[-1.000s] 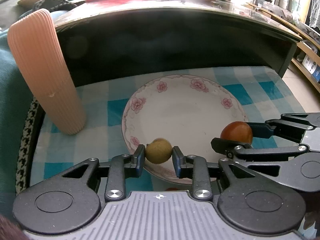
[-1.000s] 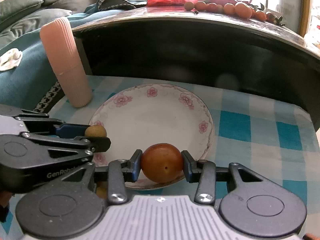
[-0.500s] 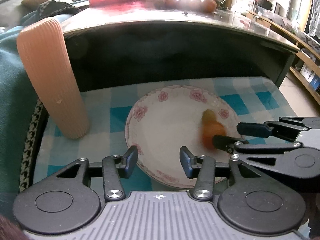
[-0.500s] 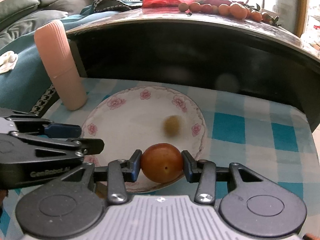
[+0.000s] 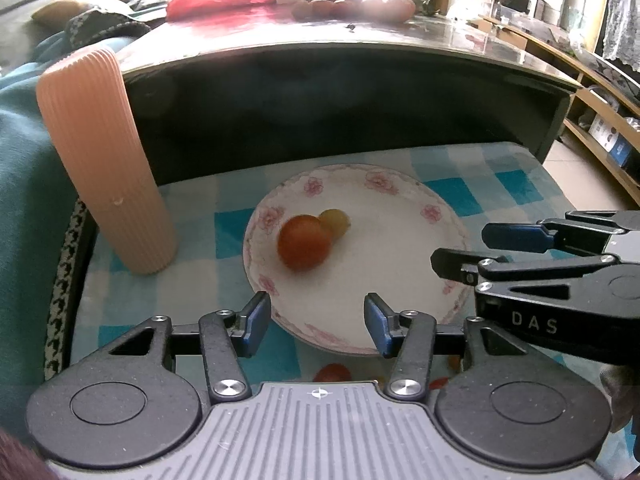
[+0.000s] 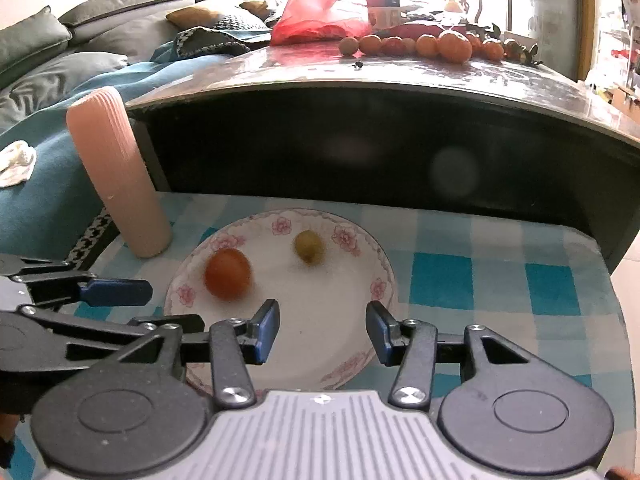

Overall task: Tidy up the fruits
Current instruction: 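Withdraw both tools from the plate toward the remaining fruits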

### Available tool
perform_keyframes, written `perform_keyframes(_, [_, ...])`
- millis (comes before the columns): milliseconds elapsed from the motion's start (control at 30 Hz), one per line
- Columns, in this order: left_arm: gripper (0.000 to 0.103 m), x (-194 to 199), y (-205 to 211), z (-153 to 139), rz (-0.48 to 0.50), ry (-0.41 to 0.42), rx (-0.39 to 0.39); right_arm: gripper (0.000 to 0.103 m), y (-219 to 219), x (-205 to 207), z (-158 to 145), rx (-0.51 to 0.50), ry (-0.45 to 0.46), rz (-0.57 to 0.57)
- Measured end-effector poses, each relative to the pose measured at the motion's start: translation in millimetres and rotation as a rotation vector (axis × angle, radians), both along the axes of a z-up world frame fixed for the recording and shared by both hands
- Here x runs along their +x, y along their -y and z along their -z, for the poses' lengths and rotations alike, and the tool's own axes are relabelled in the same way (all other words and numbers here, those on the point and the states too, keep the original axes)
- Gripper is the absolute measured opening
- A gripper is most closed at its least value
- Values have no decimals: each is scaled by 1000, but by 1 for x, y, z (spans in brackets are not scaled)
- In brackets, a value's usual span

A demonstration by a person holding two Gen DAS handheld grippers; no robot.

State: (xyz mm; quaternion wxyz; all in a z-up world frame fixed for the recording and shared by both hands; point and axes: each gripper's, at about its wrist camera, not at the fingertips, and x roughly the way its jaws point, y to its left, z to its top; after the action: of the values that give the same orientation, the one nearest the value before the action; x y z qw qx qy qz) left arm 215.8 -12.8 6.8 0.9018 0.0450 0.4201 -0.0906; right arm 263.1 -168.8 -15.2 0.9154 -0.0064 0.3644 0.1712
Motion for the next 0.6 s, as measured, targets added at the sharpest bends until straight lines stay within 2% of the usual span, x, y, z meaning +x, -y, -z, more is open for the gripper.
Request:
perform_keyframes(400, [62,-37,4,-15,28,24,-28,61,13,-38,-14,-12,-8,23])
perform_keyframes(600, [62,-55,9,-9,31,3,-41,61,20,-62,-21,0,4,33])
